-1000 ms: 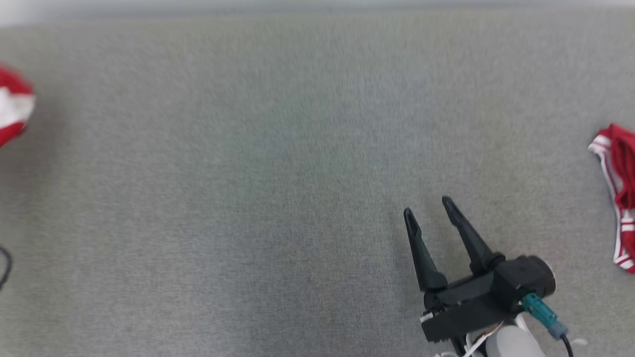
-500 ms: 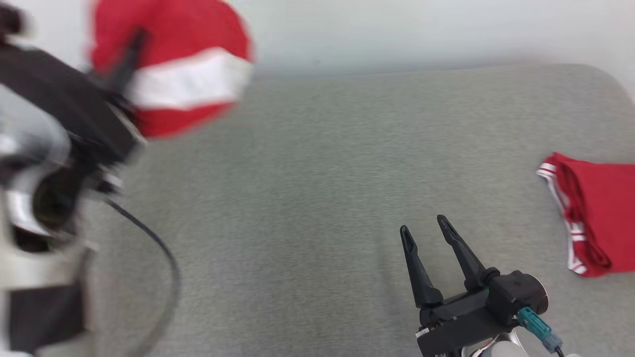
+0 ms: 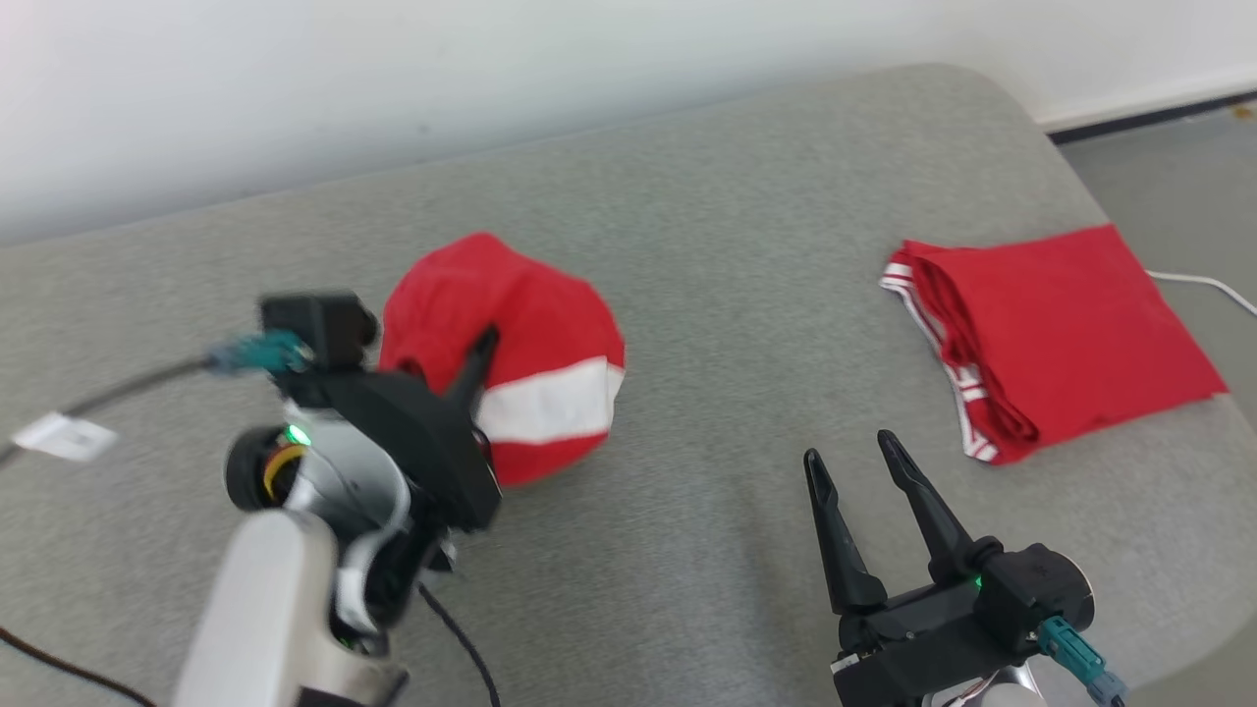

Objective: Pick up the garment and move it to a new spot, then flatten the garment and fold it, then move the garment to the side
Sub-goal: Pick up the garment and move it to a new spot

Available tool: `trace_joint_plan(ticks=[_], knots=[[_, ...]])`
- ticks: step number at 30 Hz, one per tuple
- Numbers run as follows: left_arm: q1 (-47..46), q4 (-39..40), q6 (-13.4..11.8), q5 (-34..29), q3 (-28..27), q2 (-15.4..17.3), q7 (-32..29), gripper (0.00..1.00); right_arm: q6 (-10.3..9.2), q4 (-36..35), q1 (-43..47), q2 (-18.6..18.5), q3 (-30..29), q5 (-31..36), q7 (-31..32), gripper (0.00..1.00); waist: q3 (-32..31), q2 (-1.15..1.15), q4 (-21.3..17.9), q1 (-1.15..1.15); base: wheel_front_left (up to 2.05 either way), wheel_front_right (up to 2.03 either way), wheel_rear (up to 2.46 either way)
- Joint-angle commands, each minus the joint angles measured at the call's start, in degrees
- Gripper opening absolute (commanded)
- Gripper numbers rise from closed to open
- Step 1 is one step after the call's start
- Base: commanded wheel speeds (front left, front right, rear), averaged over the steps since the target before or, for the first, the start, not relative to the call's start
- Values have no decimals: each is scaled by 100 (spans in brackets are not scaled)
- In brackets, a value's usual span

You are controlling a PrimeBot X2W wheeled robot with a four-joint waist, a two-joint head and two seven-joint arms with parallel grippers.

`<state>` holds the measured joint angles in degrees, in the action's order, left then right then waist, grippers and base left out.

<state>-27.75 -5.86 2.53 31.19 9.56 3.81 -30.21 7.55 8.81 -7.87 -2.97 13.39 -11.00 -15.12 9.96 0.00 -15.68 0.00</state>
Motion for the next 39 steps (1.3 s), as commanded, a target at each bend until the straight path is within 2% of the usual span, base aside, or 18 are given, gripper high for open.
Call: trace_joint_plan(ticks=[1,8,9,10,15,20,23,32,39], knots=[[180,-278,8,-257,103,16,290,0,-14,-11,62,11,28,-39,2,100,164,0,-418,0,0,0,0],[371,-1381,2,-689,545,-43,1374,0,-14,-32,91,12,-2,-37,2,100,127,0,-464,0,0,0,0],[376,-1537,-10,-812,649,-45,1564,33,-14,-37,92,13,-15,-20,2,100,107,0,-437,0,0,0,0],[361,-1640,-29,-917,710,-46,1784,100,-14,-40,106,14,-19,-4,1,100,85,0,-405,0,0,0,0],[497,-1915,-95,-826,772,-76,2746,100,-14,-4,204,9,-128,60,2,100,-109,0,-167,0,0,0,0],[902,-1754,-54,-649,634,-84,3883,100,-14,25,362,4,-371,114,8,100,-409,0,172,0,0,0,0],[1223,-1557,-52,-665,517,-54,4351,100,-14,19,514,-51,-588,146,26,100,-601,0,416,0,0,0,0],[2399,-715,-124,-1227,-104,141,4536,100,-14,-23,942,-299,-1119,115,134,100,-1013,0,1020,0,0,0,0],[3141,-603,47,-1711,-540,252,4539,100,-14,106,1141,-378,-1299,106,188,100,-1197,0,1357,0,0,0,0]])
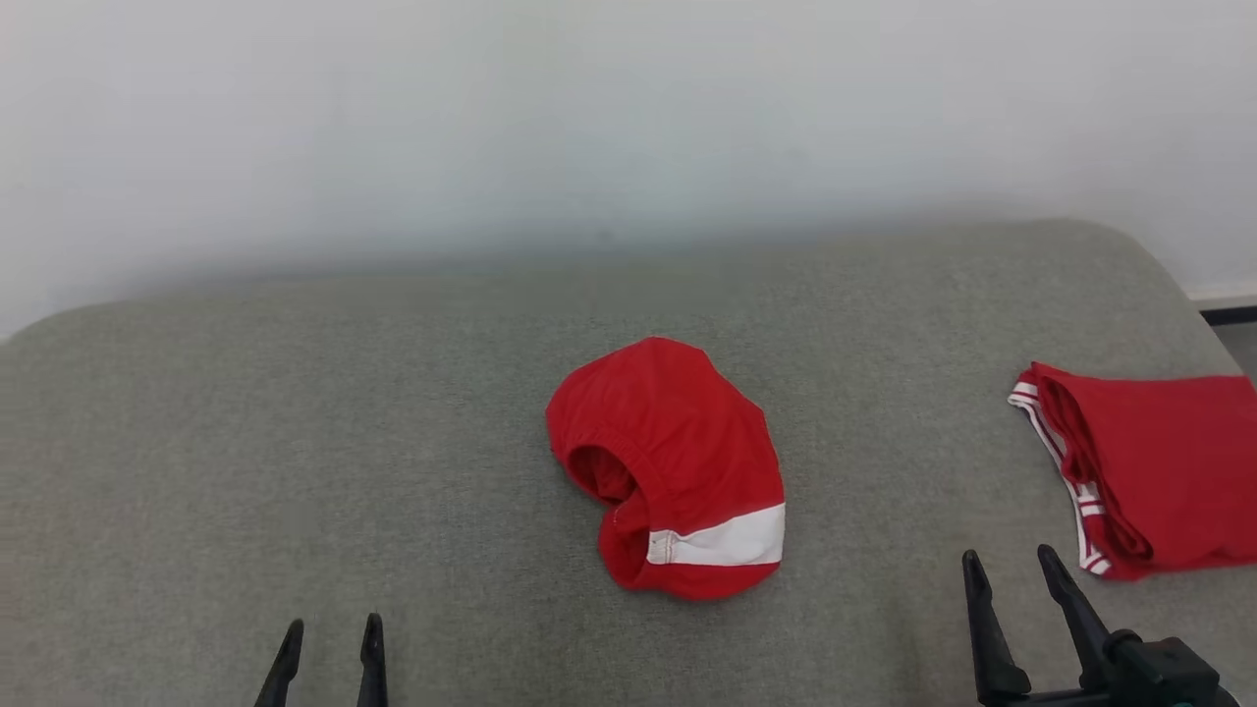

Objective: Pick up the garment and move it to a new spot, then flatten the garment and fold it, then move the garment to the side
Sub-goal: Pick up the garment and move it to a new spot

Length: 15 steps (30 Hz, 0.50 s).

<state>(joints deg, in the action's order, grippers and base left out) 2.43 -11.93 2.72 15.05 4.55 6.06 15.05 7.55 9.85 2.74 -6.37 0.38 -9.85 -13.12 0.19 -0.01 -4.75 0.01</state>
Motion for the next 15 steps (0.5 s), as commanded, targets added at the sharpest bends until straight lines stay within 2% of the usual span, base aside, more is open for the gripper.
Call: trace_joint_plan(ticks=[1,7,15], knots=[[198,8,66,-112,-97,21,14,100,-14,24,103,-50,11,-25,-15,100,-236,1,297,-1,0,0,0],[562,122,286,-226,-397,-17,14,100,-14,166,263,-153,125,-85,-29,100,-311,1,464,-1,0,0,0],[786,393,433,-241,-739,-116,14,100,-14,185,309,-160,84,-113,-64,100,-289,1,465,-1,0,0,0]])
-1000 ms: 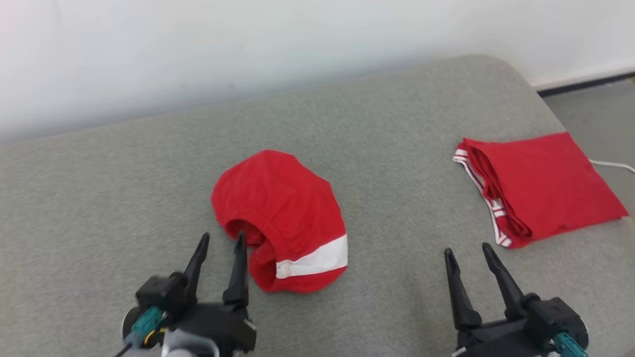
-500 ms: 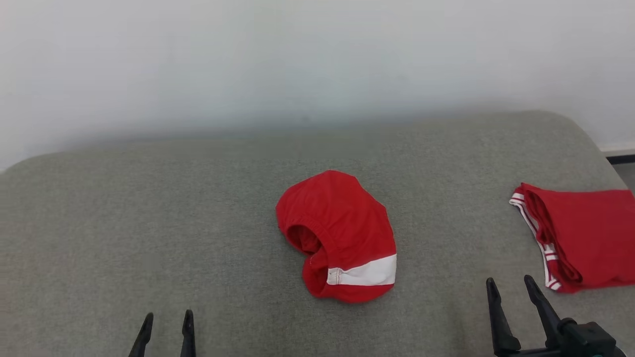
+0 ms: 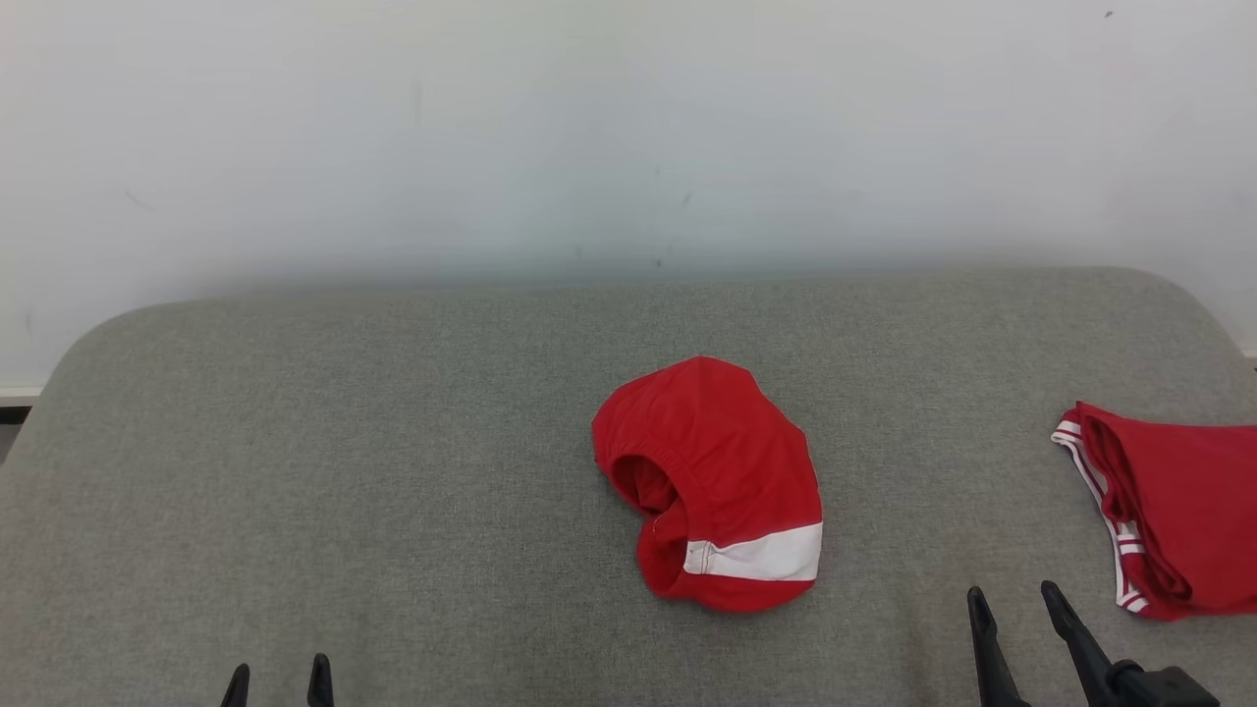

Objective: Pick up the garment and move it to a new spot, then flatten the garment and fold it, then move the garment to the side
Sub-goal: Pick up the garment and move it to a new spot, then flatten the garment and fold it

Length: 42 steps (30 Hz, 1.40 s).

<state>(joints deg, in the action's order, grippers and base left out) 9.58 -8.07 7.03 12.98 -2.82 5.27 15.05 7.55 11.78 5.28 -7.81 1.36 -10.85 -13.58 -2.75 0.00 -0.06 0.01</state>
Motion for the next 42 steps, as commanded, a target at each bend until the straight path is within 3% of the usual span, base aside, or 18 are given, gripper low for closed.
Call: trace_joint_plan(ticks=[1,23,30,35,42], knots=[[93,42,4,-41,-38,-47,15,100,-14,-17,51,-8,-20,-7,-17,100,15,0,-8,-1,0,0,0],[-118,-77,47,-5,118,-30,15,100,-15,-6,-118,120,61,72,-61,100,104,0,-102,-1,0,0,0],[-830,-421,40,90,1087,34,15,100,-15,-22,-262,157,226,37,-76,100,251,0,-439,-1,0,0,0],[-1499,-992,40,393,2103,101,-87,100,-15,39,-350,200,349,-1,-98,100,392,0,-814,-1,0,0,0],[-2201,-1682,39,791,2772,133,-225,100,-15,54,-546,264,523,-40,-120,100,655,0,-1347,-1,0,0,0]])
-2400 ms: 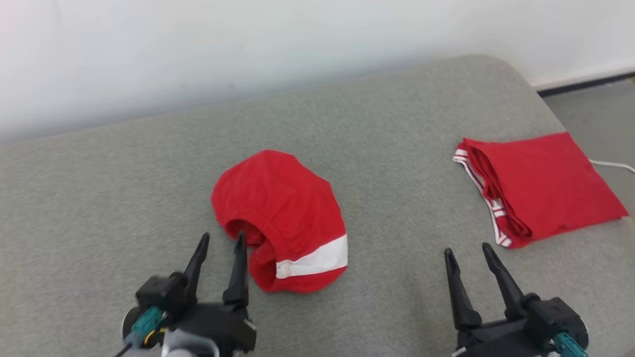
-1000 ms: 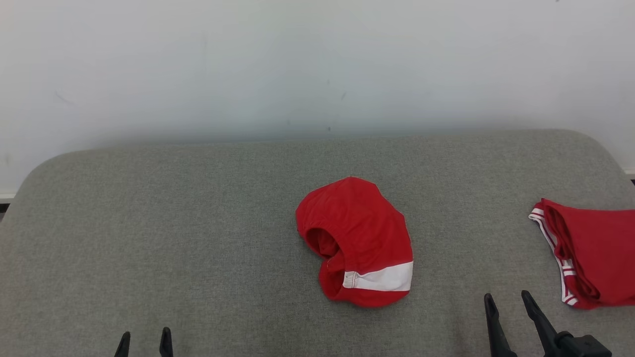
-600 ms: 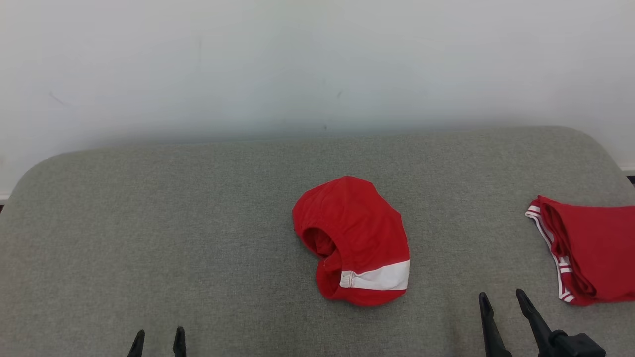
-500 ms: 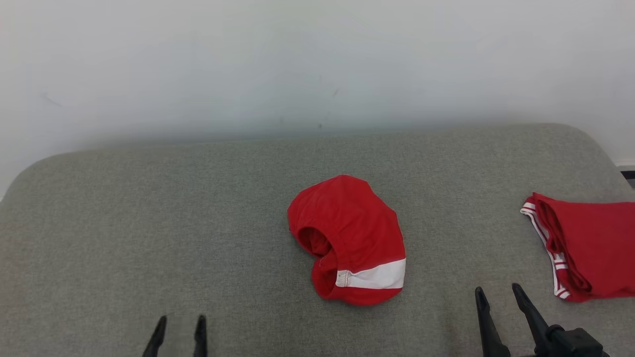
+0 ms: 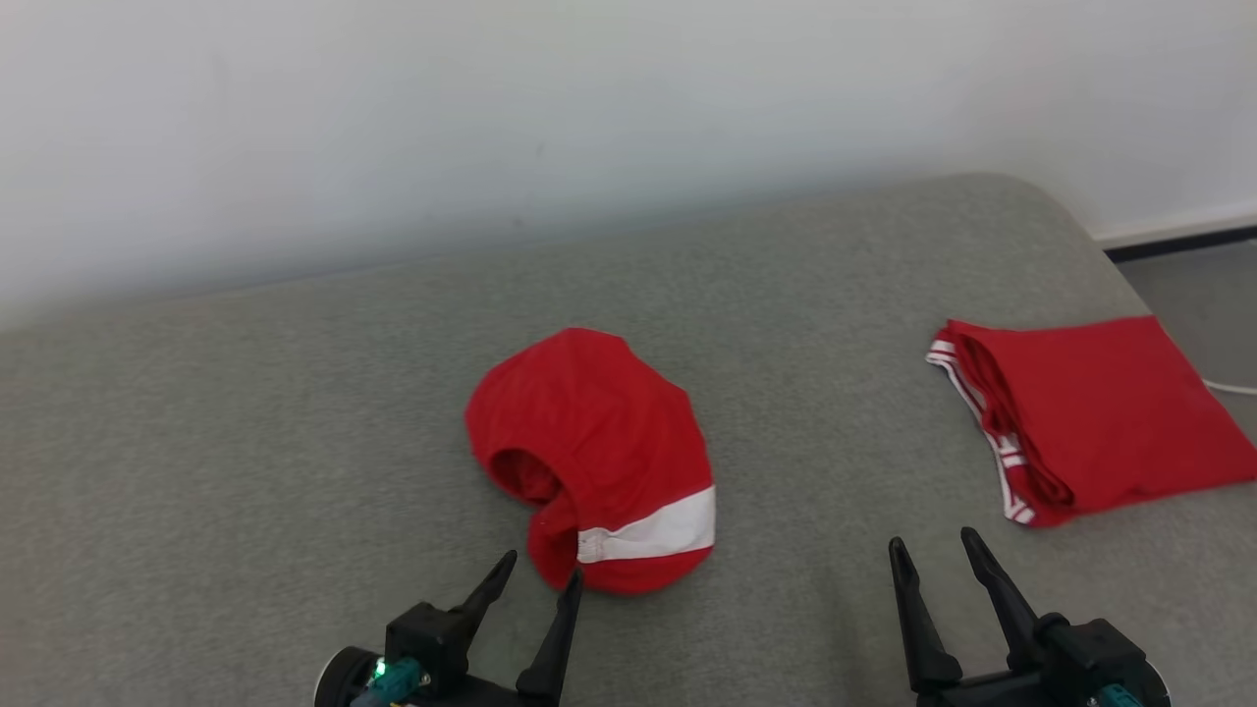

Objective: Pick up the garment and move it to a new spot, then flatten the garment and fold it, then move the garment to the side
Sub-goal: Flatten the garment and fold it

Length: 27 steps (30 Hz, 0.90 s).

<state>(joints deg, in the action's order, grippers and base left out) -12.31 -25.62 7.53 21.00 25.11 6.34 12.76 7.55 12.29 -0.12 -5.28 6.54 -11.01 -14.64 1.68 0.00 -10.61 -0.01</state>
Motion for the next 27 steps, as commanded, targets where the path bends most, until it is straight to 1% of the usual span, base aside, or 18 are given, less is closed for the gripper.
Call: trace_joint_plan(ticks=[1,5,9,14,19,20,22,23,27], knots=[[-116,-50,-12,32,-9,7,2,100,-15,11,-40,15,10,-39,-12,100,250,0,-367,1,0,0,0],[-364,-472,-12,158,25,-24,-24,100,-15,31,-141,55,70,-68,-38,100,382,0,-689,1,0,0,0],[-561,-745,-12,192,53,-20,35,100,-15,59,-181,74,29,-73,-57,100,470,0,-873,1,0,0,0],[-666,-976,-12,265,76,-21,102,100,-15,73,-171,87,3,-62,-58,100,491,0,-936,1,0,0,0],[-659,-1045,-11,306,138,-16,179,100,-15,41,-212,103,5,-22,-60,100,470,0,-923,1,0,0,0],[-666,-1017,-11,313,151,-15,193,65,-15,37,-213,107,15,-20,-58,100,461,0,-914,1,0,0,0],[-688,-958,-11,314,150,-15,214,12,-15,38,-195,109,36,-20,-57,100,438,0,-895,1,0,0,0],[-692,-935,-11,328,140,-26,225,0,-15,41,-186,109,47,-19,-57,100,425,0,-887,1,0,0,0],[-707,-849,-11,360,152,-52,242,0,-15,57,-173,84,74,-20,-57,100,369,0,-867,1,0,0,0]])
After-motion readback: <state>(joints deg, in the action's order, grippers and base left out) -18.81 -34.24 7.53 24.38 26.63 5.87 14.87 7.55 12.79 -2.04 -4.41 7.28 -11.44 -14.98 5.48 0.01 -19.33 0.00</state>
